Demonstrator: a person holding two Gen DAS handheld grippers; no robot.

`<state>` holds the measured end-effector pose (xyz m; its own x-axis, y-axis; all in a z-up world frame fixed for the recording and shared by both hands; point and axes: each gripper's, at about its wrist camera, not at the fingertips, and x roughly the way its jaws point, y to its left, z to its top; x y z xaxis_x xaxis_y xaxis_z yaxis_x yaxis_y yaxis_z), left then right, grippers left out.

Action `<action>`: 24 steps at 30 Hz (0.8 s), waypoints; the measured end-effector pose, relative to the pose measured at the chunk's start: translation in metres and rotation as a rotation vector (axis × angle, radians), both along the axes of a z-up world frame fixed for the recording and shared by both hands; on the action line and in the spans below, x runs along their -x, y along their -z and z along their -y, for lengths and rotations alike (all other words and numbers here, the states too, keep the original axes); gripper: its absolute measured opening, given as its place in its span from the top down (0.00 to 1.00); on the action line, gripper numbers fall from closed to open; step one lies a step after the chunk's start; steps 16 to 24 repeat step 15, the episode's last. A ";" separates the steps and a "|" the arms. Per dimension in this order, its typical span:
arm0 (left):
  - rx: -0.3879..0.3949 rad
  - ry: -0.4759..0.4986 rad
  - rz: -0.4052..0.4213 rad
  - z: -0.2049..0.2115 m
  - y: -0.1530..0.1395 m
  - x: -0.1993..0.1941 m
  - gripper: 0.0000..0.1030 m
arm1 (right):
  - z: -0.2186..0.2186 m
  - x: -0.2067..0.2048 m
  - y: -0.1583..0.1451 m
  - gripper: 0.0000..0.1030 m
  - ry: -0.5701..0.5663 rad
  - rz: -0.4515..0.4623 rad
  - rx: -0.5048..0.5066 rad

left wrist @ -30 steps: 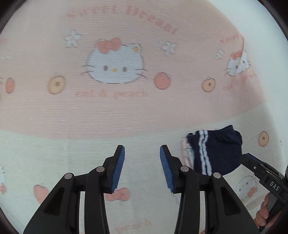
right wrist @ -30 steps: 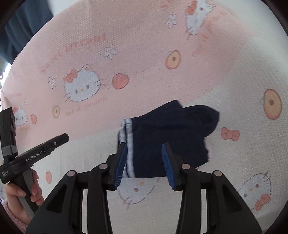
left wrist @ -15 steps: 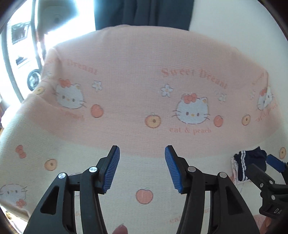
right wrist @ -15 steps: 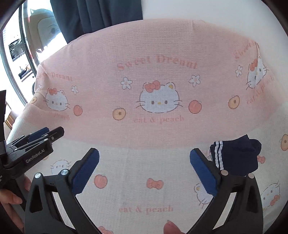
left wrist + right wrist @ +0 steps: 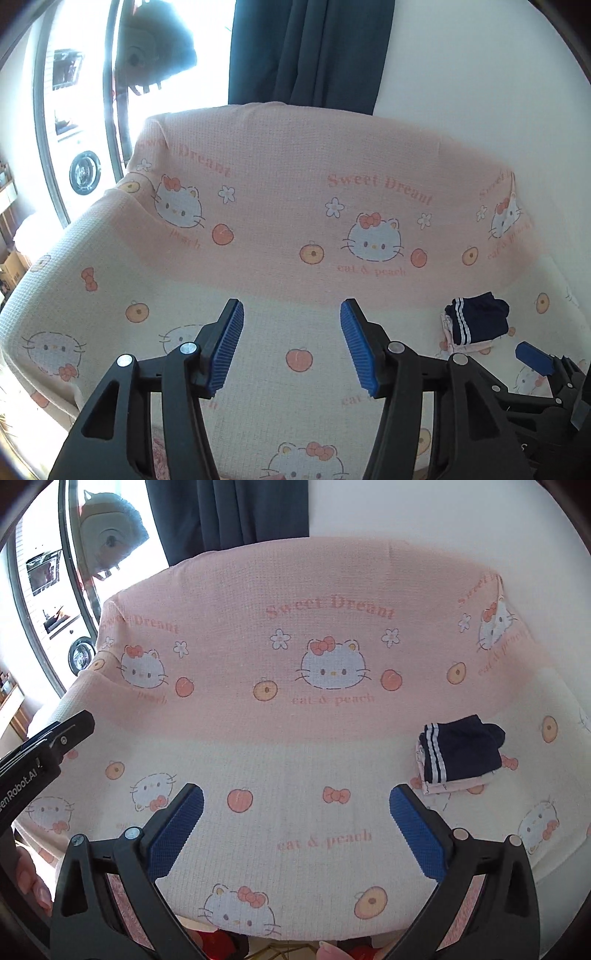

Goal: Fold clothes
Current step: 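Release the shorts onto the white garment stack and withdraw both grippers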

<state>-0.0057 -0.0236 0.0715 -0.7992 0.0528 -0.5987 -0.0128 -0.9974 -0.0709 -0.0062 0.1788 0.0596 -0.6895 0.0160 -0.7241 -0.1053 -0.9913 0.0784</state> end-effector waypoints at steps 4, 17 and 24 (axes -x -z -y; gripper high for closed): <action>0.024 0.029 0.053 0.001 0.021 -0.028 0.43 | 0.001 -0.039 0.007 0.01 0.034 0.015 -0.011; 0.020 0.040 0.152 0.002 0.064 -0.057 0.42 | 0.011 -0.073 0.032 0.01 0.013 0.072 -0.028; 0.020 0.040 0.152 0.002 0.064 -0.057 0.42 | 0.011 -0.073 0.032 0.01 0.013 0.072 -0.028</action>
